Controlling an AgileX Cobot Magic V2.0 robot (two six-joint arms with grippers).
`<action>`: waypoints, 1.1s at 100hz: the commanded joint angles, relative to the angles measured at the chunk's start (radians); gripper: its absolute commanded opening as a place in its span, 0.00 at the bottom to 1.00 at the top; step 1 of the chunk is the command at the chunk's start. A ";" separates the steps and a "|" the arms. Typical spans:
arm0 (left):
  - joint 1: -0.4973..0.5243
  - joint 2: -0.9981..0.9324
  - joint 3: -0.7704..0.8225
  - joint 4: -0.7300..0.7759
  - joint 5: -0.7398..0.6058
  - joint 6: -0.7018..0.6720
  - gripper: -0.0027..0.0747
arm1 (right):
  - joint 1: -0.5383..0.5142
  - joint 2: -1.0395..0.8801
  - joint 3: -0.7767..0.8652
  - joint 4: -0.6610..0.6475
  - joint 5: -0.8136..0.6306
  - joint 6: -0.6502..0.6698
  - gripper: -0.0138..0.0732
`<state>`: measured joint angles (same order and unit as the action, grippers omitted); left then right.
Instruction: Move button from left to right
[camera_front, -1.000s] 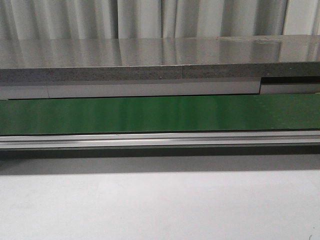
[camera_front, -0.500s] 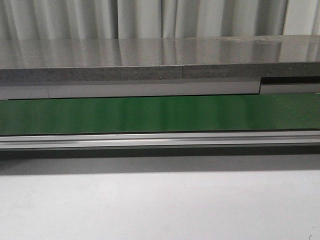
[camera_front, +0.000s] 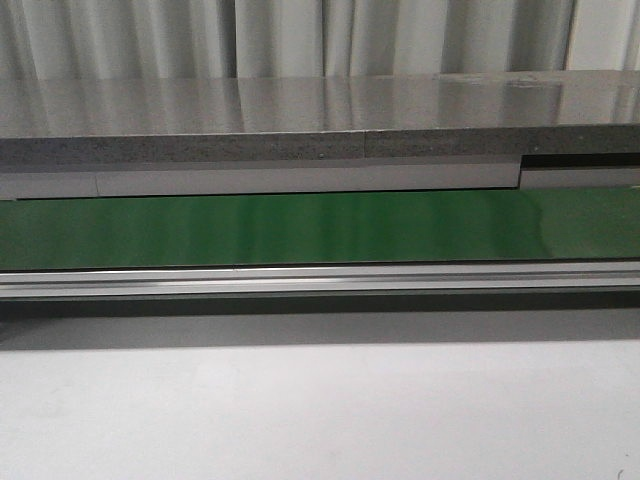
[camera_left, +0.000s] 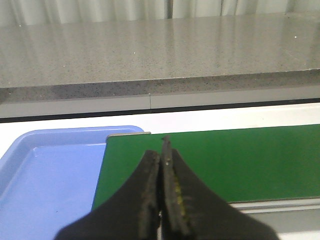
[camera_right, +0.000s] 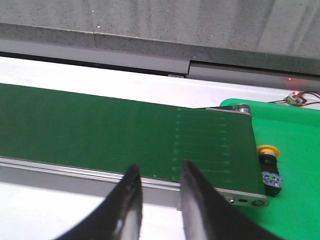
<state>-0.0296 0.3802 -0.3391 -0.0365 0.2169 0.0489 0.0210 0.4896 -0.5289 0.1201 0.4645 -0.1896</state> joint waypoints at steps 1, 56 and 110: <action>-0.008 0.007 -0.026 -0.010 -0.079 -0.002 0.01 | 0.001 -0.015 -0.025 0.009 -0.054 -0.001 0.23; -0.008 0.007 -0.026 -0.010 -0.079 -0.002 0.01 | 0.001 -0.015 -0.025 0.009 -0.054 -0.001 0.08; -0.008 0.007 -0.026 -0.010 -0.079 -0.002 0.01 | 0.001 -0.015 0.016 0.008 -0.121 -0.001 0.08</action>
<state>-0.0296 0.3802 -0.3391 -0.0365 0.2169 0.0489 0.0210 0.4737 -0.5116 0.1201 0.4600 -0.1896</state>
